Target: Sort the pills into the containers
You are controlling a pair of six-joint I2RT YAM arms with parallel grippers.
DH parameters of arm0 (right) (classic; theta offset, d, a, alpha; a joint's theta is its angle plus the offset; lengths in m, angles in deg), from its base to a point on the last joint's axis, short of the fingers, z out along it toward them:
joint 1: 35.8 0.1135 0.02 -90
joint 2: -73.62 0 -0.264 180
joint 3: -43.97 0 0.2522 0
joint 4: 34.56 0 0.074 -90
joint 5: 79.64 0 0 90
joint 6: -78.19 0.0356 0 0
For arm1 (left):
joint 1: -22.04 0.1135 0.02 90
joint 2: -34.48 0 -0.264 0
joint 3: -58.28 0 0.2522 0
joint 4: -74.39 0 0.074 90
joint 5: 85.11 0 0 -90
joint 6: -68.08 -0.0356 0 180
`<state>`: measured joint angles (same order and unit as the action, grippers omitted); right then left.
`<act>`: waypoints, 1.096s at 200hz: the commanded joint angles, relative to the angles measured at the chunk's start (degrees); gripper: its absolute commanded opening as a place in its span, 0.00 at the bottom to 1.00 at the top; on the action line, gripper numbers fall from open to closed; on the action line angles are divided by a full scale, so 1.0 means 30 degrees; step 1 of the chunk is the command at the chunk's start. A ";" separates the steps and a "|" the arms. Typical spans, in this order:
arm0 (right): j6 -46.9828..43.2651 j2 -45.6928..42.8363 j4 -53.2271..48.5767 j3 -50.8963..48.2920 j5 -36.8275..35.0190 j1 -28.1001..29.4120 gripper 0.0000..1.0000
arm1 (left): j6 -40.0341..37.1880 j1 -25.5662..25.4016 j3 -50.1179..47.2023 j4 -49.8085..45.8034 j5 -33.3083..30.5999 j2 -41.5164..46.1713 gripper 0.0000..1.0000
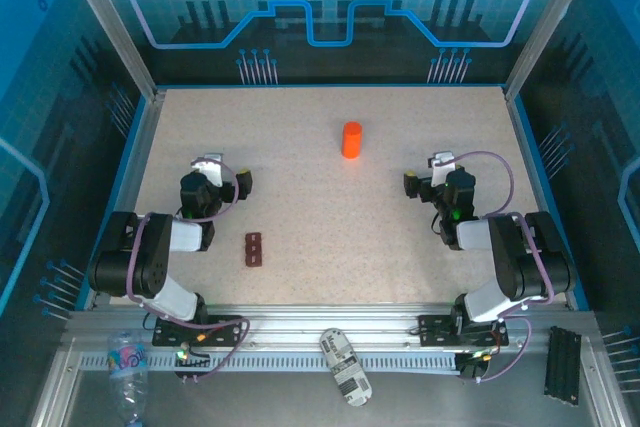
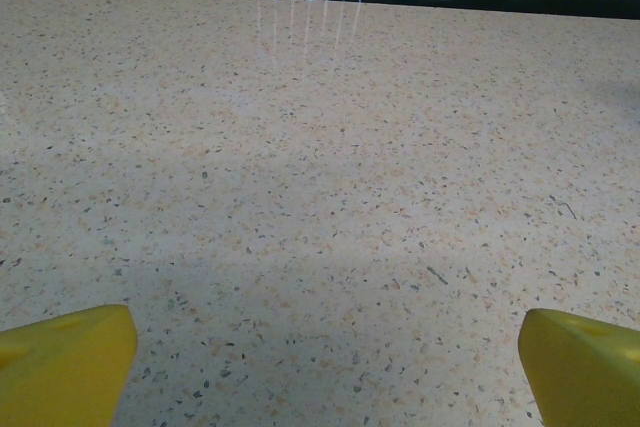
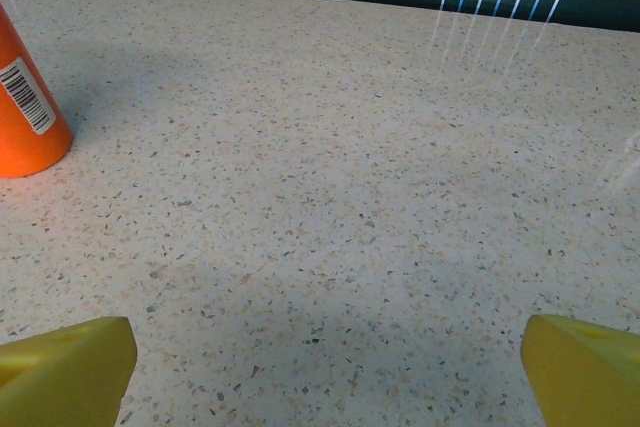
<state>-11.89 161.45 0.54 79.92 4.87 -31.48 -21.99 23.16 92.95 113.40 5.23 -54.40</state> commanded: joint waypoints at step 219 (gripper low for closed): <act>1.2384 -1.1301 -1.2621 0.2650 0.2914 -0.3137 1.00 | 0.3736 -0.0082 0.4385 -1.3978 -0.0707 0.8428 0.99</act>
<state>12.07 129.93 -27.74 86.59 3.42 -38.30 -17.40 23.03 101.15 86.43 3.30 -34.20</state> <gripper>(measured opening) 0.997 0.990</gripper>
